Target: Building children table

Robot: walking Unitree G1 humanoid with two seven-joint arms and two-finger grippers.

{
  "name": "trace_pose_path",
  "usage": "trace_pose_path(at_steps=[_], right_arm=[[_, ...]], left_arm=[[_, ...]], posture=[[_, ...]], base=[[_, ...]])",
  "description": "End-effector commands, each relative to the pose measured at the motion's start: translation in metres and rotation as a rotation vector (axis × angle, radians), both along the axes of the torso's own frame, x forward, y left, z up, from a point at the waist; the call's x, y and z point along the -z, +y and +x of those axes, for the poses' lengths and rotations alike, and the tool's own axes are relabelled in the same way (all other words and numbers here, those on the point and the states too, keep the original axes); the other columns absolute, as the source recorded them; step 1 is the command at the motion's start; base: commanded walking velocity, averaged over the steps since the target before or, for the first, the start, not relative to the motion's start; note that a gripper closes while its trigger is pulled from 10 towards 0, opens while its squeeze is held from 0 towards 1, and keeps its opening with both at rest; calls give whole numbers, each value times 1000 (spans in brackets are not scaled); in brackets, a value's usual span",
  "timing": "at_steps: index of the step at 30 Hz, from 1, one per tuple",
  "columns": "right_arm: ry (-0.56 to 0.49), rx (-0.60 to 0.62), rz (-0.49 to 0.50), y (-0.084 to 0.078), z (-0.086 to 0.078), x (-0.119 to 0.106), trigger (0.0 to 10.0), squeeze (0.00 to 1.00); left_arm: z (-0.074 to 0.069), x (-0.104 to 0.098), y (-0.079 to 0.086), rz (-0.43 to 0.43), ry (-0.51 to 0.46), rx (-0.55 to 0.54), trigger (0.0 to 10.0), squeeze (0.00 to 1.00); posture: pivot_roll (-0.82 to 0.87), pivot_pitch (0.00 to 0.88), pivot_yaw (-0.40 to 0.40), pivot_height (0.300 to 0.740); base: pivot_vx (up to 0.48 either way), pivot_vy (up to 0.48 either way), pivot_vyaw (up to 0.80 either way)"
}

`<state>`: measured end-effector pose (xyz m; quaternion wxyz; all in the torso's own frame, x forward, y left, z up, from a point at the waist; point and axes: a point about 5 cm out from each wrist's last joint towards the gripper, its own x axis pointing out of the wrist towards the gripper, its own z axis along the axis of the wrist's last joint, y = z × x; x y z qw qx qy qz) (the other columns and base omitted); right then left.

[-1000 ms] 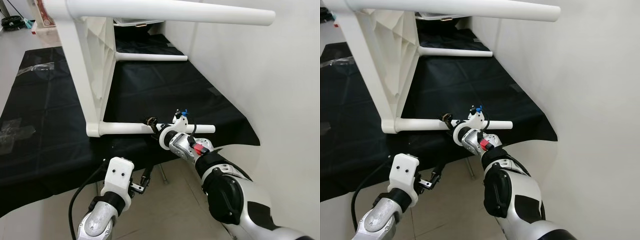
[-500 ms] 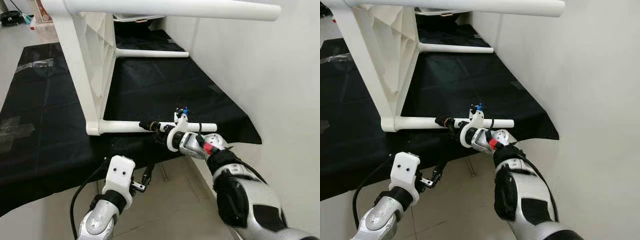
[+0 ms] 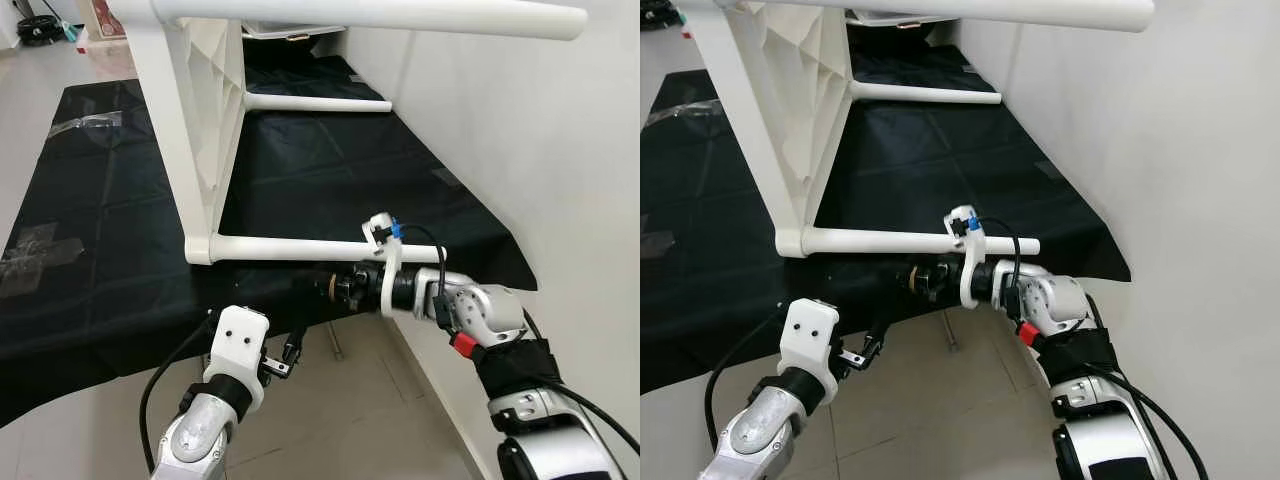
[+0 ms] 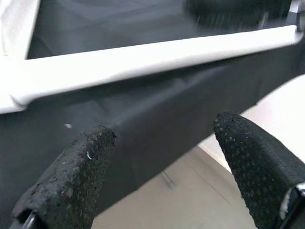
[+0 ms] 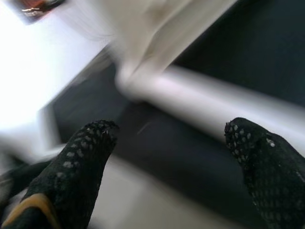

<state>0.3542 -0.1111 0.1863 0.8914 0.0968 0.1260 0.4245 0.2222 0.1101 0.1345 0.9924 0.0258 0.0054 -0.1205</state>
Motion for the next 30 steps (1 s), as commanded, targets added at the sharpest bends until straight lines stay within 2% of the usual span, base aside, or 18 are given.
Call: trace_pose_path(at_steps=[1,2,4,6,7,9,10,11,14,16,20,21,22,27,29,30], right_arm=[[-104,158,-19,-6,12,-18,10000,0],[-129,254,-35,-11,17,-21,10000,0],[-156,364,-64,-17,21,-21,10000,0],[-168,408,-65,-20,21,-21,10000,0],[-169,448,-52,-23,22,-20,10000,0],[-169,475,-41,-25,22,-19,10000,0],[-176,492,-31,-26,21,-19,10000,0],[-183,500,-22,-26,21,-19,10000,0],[-217,525,-32,-25,20,-18,10000,0],[-273,572,-71,-27,20,-19,10000,0],[-301,603,-92,-27,20,-19,10000,0],[-314,626,-98,-28,19,-18,10000,0],[-323,642,-100,-28,19,-17,10000,0],[-337,662,-74,-26,19,-20,10000,0],[-389,665,-57,-24,17,-30,10000,0],[-389,665,-57,-24,17,-30,10000,0]], left_arm=[[3,-3,6,2,-18,-45,10000,0],[6,-9,11,34,-56,-73,10000,0],[13,-17,17,91,-113,-105,10000,0],[16,-21,19,117,-134,-112,10000,0],[20,-25,21,116,-150,-108,10000,78],[22,-28,22,113,-159,-105,10000,78],[25,-30,22,116,-168,-90,10000,475],[28,-32,22,113,-177,-75,10000,1000],[35,-36,23,124,-197,-66,10000,1000],[44,-44,28,177,-237,-105,10000,1000],[51,-49,31,237,-268,-145,10000,976],[56,-51,35,246,-272,-182,10000,0],[59,-52,37,248,-274,-207,10000,0],[68,-54,39,237,-282,-200,10000,0],[77,-54,38,228,-282,-172,10000,0],[77,-54,38,228,-282,-172,10000,0]], posture=[[70,116,-53,740],[71,116,-53,740],[69,112,-53,740],[69,112,-53,740],[73,105,-53,740],[73,104,-53,740],[73,104,-53,740],[72,96,-50,740],[68,88,-45,740],[66,83,-43,740],[62,76,-42,740],[63,65,-41,740],[63,65,-41,740],[62,60,-40,740],[60,53,-40,740],[60,53,-40,740]], base=[[0,0,0],[0,0,0],[0,0,0],[0,0,0],[0,0,0],[0,0,0],[0,0,0],[0,0,0],[0,0,0],[0,0,0],[0,0,0],[0,0,0],[0,0,0],[0,0,0],[0,0,0],[0,0,0]])
